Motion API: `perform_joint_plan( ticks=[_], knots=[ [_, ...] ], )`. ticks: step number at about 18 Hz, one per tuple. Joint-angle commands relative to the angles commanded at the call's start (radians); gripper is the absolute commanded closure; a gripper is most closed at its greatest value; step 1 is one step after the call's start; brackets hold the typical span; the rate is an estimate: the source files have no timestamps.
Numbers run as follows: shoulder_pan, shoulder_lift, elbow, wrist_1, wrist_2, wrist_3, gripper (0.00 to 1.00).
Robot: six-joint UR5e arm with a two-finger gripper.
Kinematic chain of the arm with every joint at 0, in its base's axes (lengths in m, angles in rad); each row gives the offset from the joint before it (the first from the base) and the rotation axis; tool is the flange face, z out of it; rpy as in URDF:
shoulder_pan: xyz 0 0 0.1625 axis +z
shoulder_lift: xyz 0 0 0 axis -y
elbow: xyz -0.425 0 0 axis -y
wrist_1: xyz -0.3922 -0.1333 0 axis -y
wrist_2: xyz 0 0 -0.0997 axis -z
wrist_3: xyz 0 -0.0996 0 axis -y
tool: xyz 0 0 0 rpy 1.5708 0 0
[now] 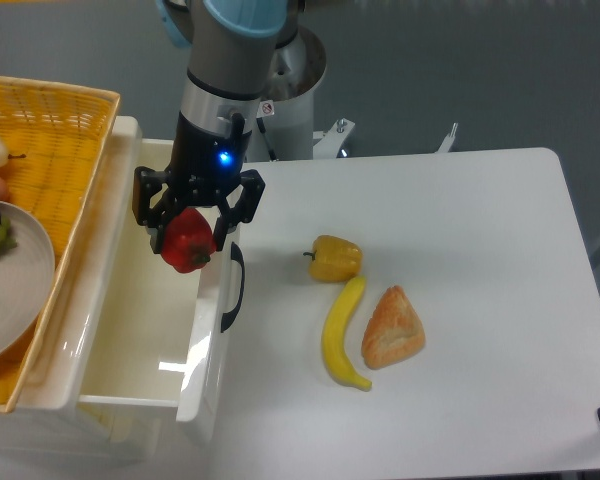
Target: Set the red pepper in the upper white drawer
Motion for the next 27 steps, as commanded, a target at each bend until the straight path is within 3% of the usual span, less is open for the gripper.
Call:
perform_joint_plan(
  ticks=[15, 18, 20, 27],
  knots=[
    [-0.005, 0.002, 0.000, -0.005, 0.034, -0.009, 0.39],
    [-0.003, 0.000, 0.000, -0.005, 0.034, -0.008, 0.45],
    [-0.003, 0.002, 0.000, -0.005, 0.034, -0.009, 0.55],
    [-0.005, -0.003, 0.002, -0.003, 0.031, -0.002, 0.44]
  ],
)
